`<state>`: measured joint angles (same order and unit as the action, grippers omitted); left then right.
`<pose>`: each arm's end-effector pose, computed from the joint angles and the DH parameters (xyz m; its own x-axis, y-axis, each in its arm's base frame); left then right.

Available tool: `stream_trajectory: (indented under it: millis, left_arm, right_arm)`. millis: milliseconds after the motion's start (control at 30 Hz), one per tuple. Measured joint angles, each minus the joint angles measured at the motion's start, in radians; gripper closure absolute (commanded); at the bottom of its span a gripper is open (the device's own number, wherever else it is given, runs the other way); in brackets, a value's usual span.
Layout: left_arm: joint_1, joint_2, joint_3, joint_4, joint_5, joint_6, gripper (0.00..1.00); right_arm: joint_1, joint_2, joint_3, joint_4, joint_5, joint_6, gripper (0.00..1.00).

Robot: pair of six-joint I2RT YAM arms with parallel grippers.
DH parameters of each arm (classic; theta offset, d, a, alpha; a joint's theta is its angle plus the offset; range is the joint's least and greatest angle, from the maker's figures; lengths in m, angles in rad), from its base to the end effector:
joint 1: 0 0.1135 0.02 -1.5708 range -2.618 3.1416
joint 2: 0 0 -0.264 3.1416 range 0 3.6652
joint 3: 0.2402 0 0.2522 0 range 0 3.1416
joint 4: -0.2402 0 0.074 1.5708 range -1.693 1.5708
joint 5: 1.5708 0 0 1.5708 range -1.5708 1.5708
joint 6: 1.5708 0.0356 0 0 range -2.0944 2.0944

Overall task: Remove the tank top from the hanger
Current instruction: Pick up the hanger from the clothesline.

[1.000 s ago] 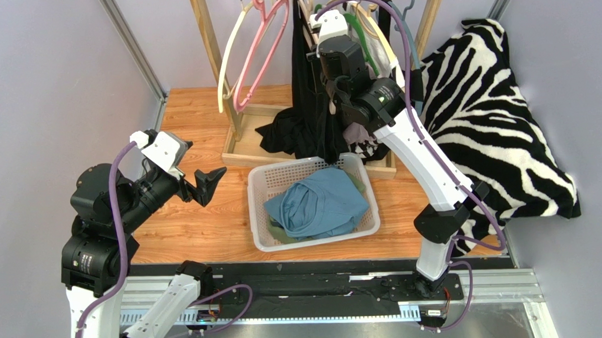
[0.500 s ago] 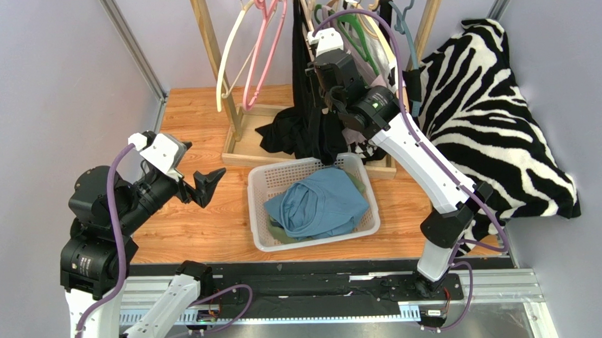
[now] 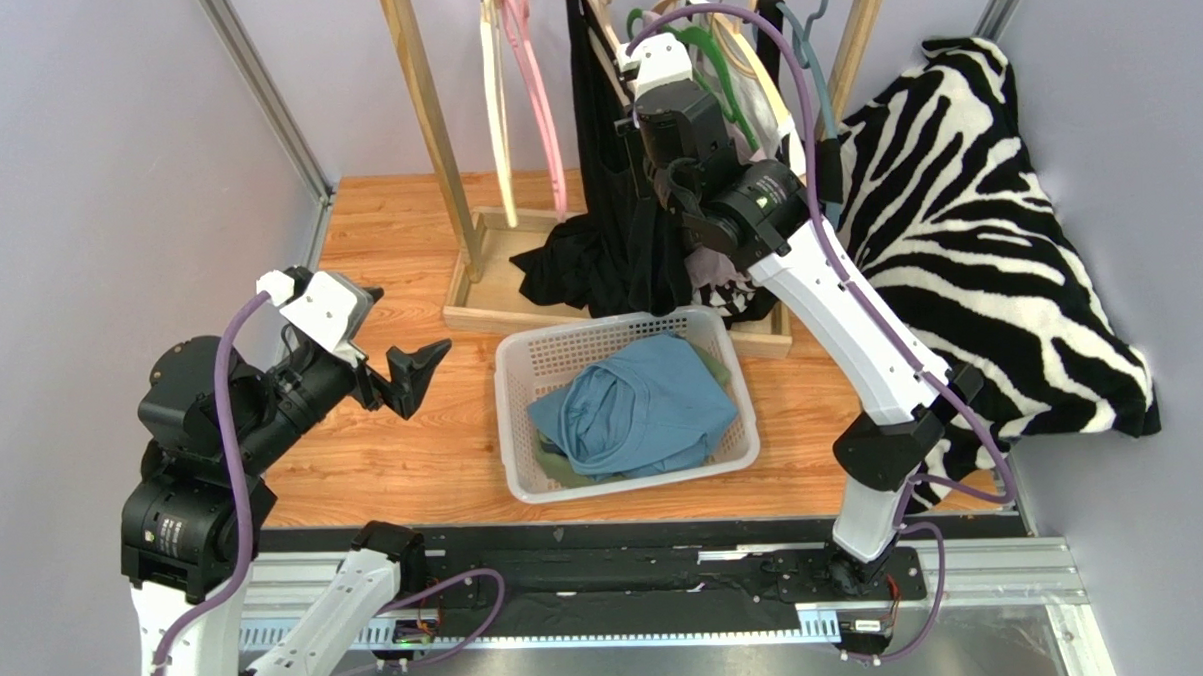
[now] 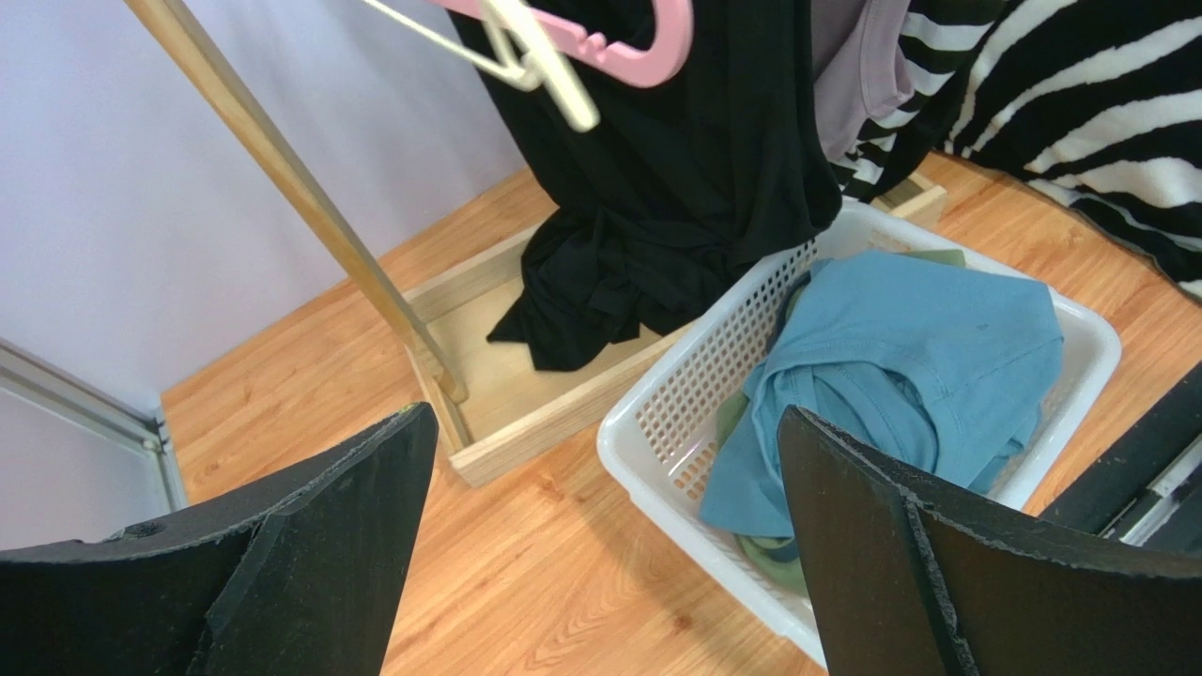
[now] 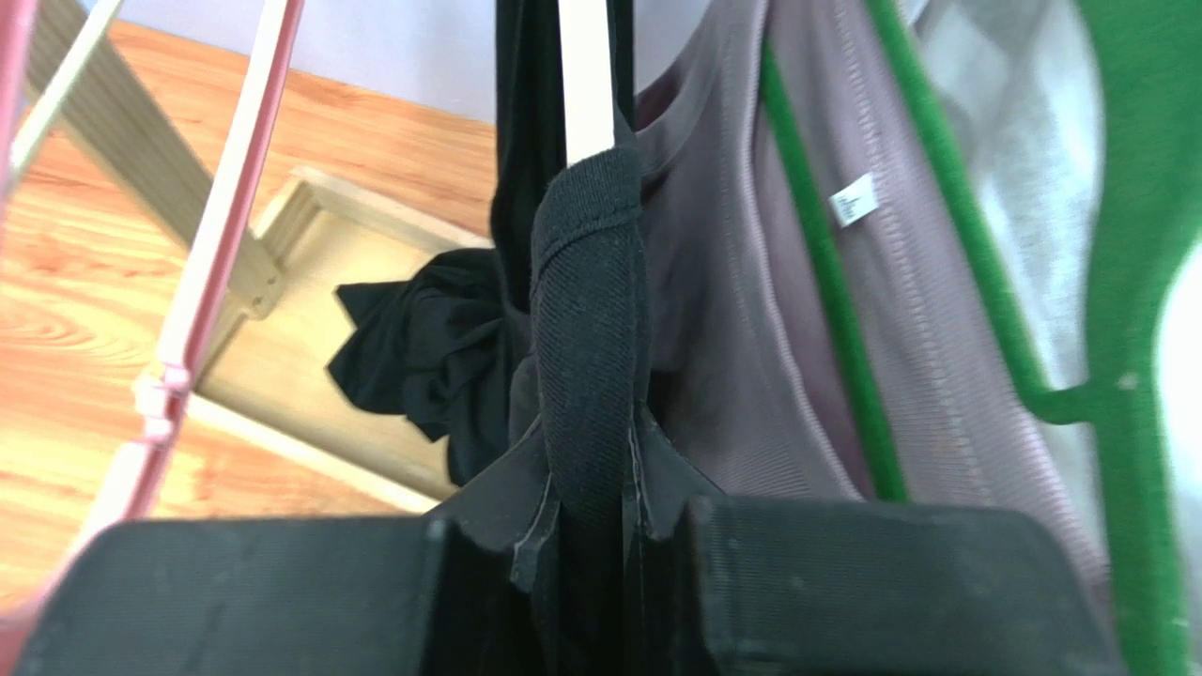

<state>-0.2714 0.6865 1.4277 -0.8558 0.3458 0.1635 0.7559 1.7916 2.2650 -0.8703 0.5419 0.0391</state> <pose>0.0572 -0.0285 0.4782 -0.0148 0.1631 -0.9865 0.5869 0.8002 0.1235 0.2781 0.2369 0.4958 -0.2905 -0.2278 -0.9294 -0.2304 0.9593 -0.1632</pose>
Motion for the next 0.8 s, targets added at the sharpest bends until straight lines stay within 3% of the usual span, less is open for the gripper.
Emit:
stream_trajectory:
  millis: [167,400,800]
  left_arm:
    - [0.0,0.0,0.0,0.0,0.0,0.0,0.01]
    - [0.0,0.0,0.0,0.0,0.0,0.0,0.01]
    - [0.003,0.001,0.003,0.0,0.004,0.0,0.01]
  right_arm:
    - [0.0,-0.038,-0.068,0.063,0.036,-0.048,1.0]
    - [0.001,-0.245,-0.304,0.138,0.01,-0.035,1.0]
    - [0.003,-0.61,-0.565,-0.038,-0.222,0.101,1.0]
